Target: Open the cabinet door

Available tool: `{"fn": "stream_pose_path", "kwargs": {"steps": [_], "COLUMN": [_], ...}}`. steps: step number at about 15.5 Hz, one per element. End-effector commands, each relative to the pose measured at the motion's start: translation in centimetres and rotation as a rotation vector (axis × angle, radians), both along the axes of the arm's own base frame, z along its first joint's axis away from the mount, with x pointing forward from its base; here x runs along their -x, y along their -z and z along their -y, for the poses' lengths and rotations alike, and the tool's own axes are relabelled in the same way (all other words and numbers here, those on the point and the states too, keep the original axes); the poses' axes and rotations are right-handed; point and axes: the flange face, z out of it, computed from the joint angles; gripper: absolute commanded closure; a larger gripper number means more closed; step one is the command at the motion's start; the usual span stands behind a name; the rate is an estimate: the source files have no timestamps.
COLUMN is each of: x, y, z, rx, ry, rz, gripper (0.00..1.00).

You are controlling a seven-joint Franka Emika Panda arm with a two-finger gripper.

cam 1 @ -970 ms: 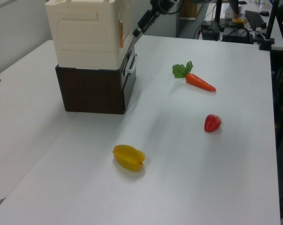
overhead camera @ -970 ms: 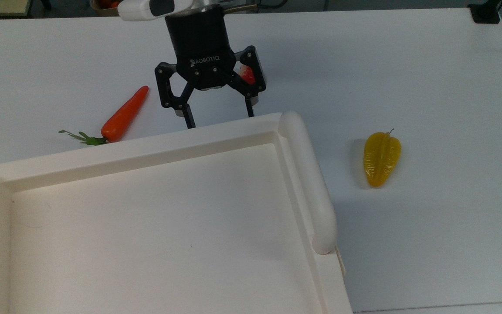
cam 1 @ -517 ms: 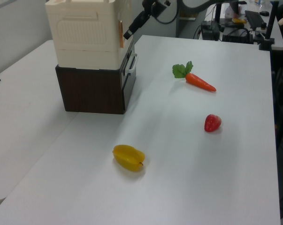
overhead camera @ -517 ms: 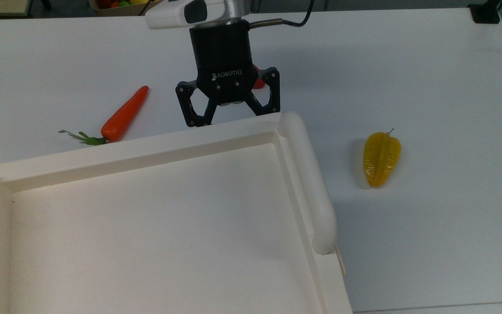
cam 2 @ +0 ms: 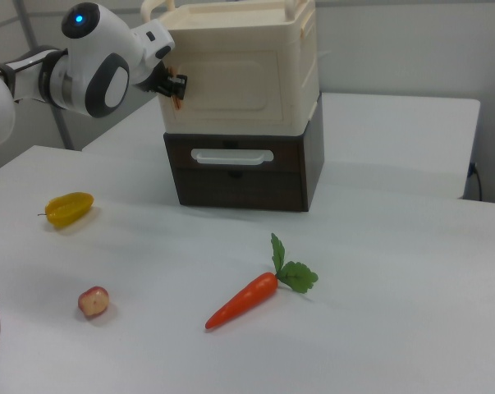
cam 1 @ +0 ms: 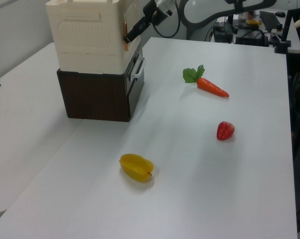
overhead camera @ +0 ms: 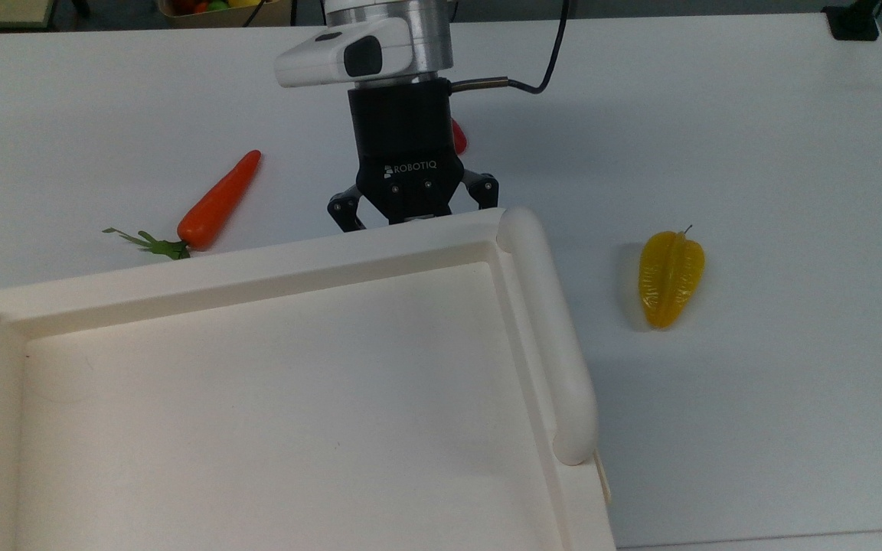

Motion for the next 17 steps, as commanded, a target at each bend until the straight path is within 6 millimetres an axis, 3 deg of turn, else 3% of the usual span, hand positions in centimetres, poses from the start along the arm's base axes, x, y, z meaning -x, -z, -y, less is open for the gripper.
{"fn": "stream_pose_path", "kwargs": {"steps": [1,4,6,11,13,15,17], "x": [-0.5,0.6,2.0,4.5,5.8,7.7,9.5], "y": [-0.1,-0.4,-1.5,-1.7,-2.3,-3.3,-3.6], "z": [-0.4,0.0,0.5,2.0,3.4,6.9,9.8], "rx": [0.017,0.015,0.007,0.009,0.021,0.018,0.059], "ry": [-0.008,-0.010,-0.022,-0.053,-0.050,-0.025,0.010], "rz": [0.035,-0.009,-0.099,-0.346,-0.436,-0.545,-0.658], "gripper": [1.00,1.00,1.00,1.00,1.00,0.95,0.79]}}
